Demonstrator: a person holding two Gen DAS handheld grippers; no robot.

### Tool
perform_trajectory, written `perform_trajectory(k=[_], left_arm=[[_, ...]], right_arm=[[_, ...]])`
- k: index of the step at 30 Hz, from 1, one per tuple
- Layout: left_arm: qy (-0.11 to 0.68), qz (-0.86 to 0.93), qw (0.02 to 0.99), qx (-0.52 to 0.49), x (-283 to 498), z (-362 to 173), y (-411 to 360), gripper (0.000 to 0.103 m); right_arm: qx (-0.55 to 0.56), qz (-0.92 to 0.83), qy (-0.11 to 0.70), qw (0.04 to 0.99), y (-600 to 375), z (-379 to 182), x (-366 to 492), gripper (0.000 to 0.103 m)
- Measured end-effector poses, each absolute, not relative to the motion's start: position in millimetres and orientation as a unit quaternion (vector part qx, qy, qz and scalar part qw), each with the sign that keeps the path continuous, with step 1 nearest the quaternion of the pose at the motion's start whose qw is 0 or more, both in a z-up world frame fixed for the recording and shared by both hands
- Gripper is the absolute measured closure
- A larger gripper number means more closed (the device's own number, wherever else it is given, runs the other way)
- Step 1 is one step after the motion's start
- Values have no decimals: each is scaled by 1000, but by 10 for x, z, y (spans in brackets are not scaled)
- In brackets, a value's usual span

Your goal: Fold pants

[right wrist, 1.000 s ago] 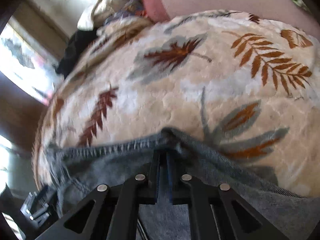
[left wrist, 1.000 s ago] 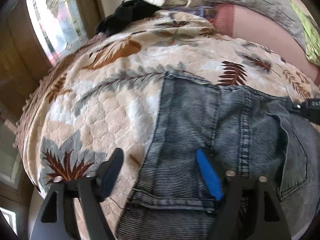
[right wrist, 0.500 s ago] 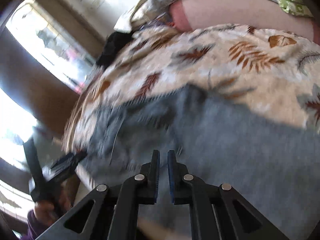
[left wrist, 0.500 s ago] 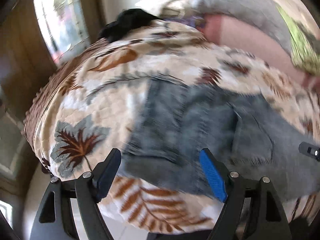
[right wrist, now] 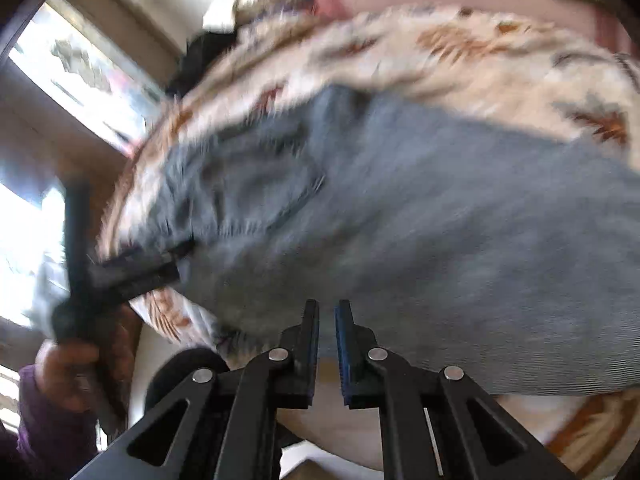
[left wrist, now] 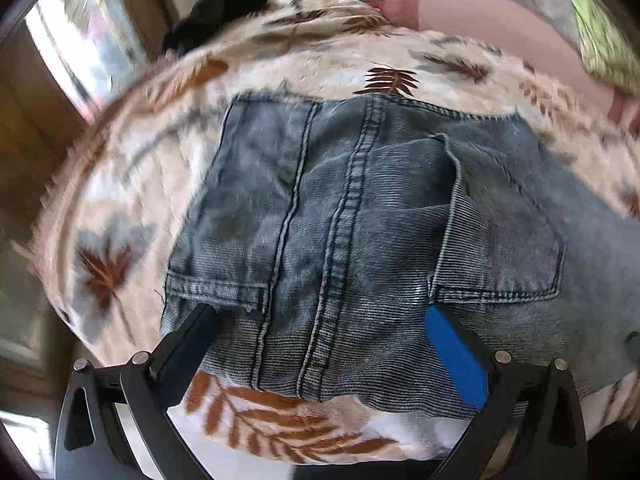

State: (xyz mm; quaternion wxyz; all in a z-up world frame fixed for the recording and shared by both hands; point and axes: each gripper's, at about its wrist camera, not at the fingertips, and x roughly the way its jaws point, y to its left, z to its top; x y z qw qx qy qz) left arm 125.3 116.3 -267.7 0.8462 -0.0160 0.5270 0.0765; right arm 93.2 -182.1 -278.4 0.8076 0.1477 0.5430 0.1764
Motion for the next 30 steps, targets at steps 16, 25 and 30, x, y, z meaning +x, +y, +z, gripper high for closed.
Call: perform_trajectory(k=[16, 25, 30], left_arm=[[538, 63, 838, 70, 1343, -2223, 148, 0], [563, 30, 810, 163, 1482, -2813, -805, 0], [550, 24, 824, 131, 1459, -2855, -728, 0]], right_arm=[[279, -39, 449, 848, -4254, -2646, 425, 59], [283, -21, 467, 837, -4408, -3112, 387, 76], [295, 23, 458, 838, -4494, -3176, 310, 76]])
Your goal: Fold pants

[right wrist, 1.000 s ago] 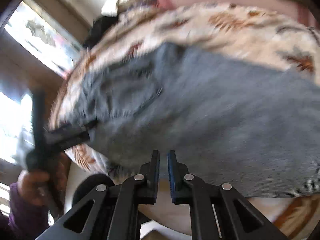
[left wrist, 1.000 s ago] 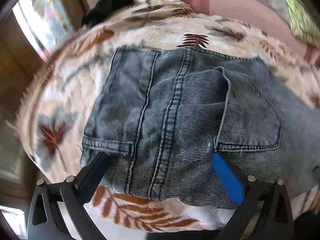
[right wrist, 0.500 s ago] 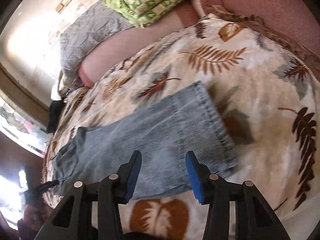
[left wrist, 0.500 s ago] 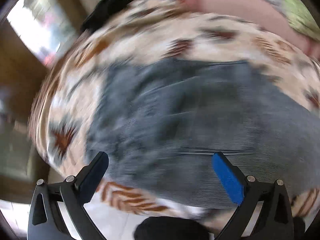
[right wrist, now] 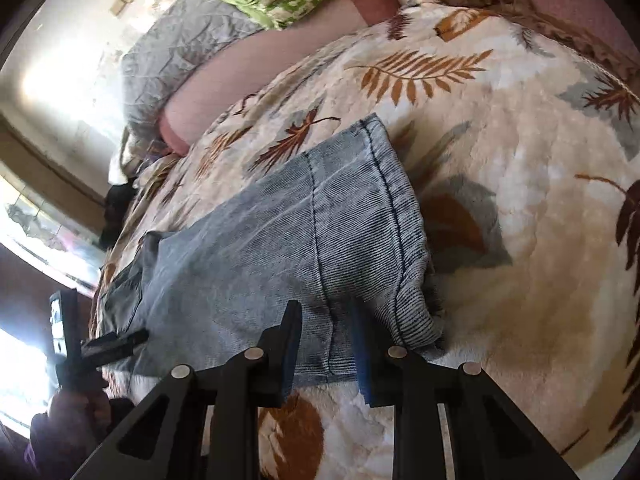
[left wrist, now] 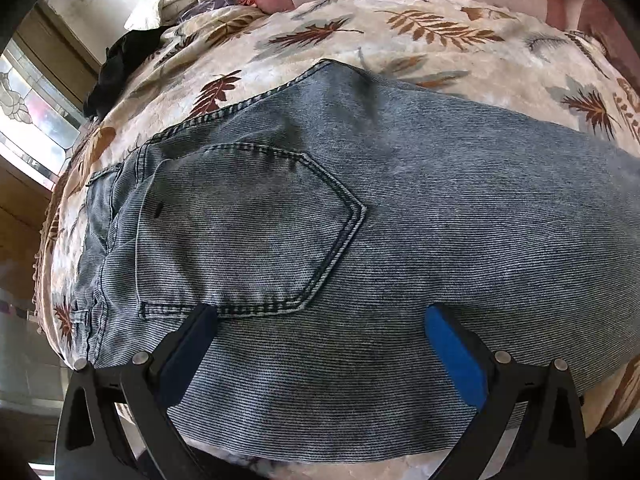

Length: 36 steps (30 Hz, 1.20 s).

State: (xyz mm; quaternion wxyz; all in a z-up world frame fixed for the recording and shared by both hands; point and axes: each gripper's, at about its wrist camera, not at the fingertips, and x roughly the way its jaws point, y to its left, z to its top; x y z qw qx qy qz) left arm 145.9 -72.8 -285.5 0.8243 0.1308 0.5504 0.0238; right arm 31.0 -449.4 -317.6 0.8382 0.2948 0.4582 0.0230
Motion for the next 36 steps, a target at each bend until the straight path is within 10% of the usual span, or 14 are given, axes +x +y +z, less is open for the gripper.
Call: perform_trajectory(k=[36], left_arm=[[497, 5, 852, 166, 1155, -2820, -646, 0]], right_arm=[[254, -59, 477, 840, -4181, -3213, 383, 75]])
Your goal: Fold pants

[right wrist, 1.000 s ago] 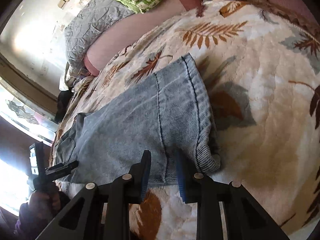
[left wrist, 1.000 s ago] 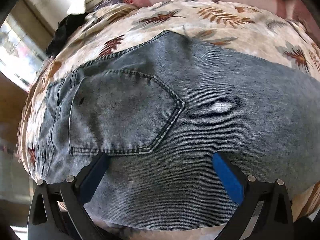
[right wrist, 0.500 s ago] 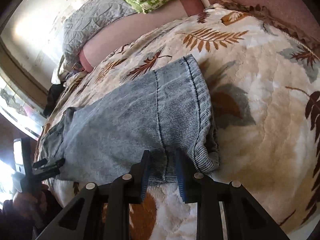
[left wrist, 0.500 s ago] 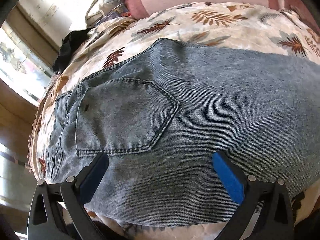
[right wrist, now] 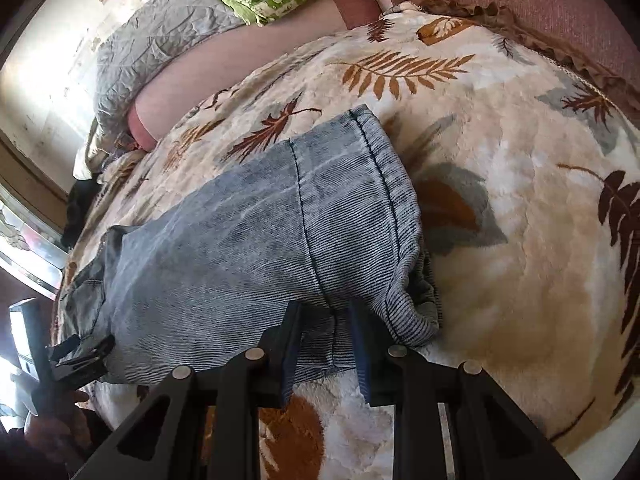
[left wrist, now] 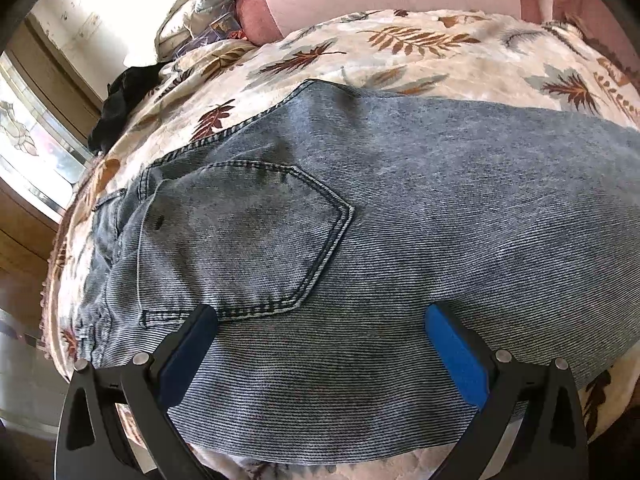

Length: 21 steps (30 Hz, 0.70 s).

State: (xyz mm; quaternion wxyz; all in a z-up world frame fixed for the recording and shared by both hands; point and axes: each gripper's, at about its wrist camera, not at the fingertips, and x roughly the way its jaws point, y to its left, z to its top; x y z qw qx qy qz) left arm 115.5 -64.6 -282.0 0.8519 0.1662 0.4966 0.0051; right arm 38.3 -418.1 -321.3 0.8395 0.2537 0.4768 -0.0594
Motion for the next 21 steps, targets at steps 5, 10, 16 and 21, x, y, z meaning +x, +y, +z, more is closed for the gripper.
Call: perform_trajectory(k=[5, 10, 16, 21], left_arm=[[471, -9, 869, 150, 1071, -2791, -581, 0], [442, -54, 884, 144, 1028, -2523, -531, 0], [446, 7, 886, 127, 1276, -2329, -21, 0], [514, 53, 848, 114, 1574, -2568, 418, 0]], right_arm=[[215, -72, 499, 837, -4101, -3096, 434, 73], [176, -60, 479, 858, -3836, -2745, 553, 73], [159, -13, 487, 859, -3287, -2752, 1007, 72], [135, 4, 519, 844, -2959, -2991, 1240, 72]])
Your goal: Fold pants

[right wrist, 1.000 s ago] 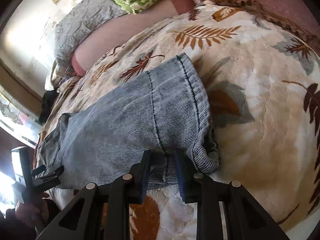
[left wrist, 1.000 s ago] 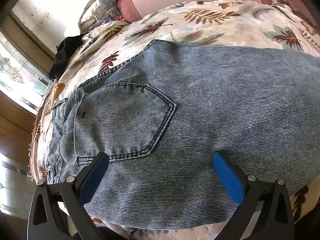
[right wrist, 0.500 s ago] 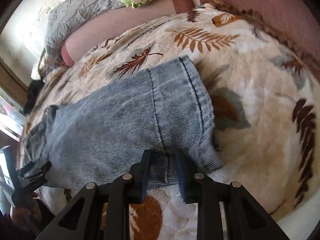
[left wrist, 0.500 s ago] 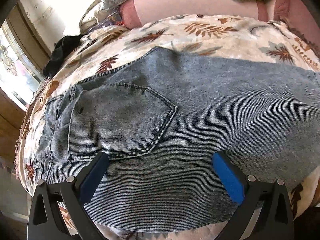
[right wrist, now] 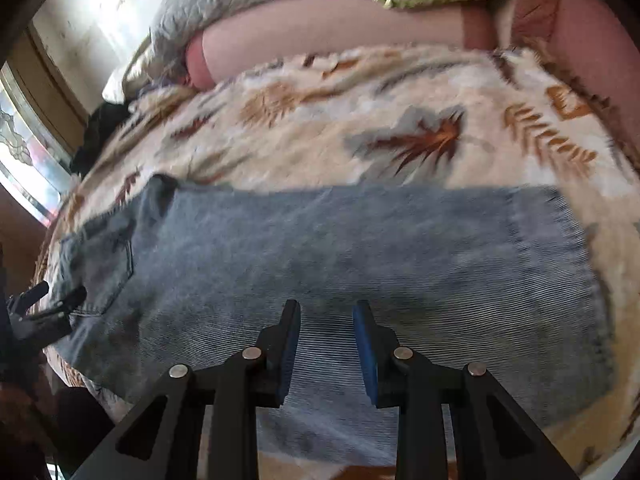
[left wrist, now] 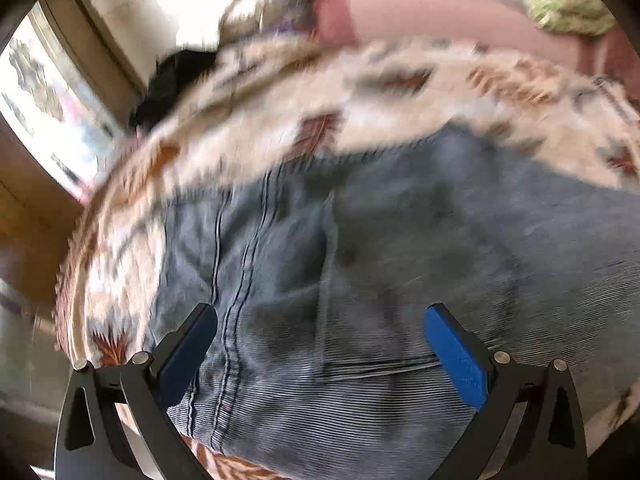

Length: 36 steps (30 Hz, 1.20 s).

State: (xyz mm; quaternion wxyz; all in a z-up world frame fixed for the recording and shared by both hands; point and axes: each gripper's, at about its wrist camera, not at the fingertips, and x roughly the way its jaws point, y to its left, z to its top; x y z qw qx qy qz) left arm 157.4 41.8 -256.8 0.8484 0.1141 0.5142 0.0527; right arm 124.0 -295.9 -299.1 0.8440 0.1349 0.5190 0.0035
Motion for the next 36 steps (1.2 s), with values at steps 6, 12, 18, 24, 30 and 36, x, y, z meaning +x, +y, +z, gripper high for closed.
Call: perform_trajectory(k=[6, 12, 18, 24, 30, 36], left_arm=[[534, 51, 835, 122, 1666, -2613, 374, 0], [522, -17, 849, 81, 1477, -2356, -46, 0], [513, -83, 842, 141, 1249, -2453, -816, 0], [539, -86, 823, 158, 1298, -2743, -1026, 0], [545, -95, 818, 155, 1320, -2780, -997, 0], [539, -100, 824, 146, 1227, -2636, -999, 0]], right_arm=[[141, 11, 531, 836, -3041, -3029, 1135, 72], [196, -18, 462, 865, -3803, -2571, 565, 37], [327, -59, 431, 839, -4693, -2625, -74, 36], [416, -50, 425, 802, -4954, -2971, -204, 36], [467, -48, 422, 776, -5029, -3234, -110, 36], [463, -43, 427, 776, -4978, -3297, 132, 34]])
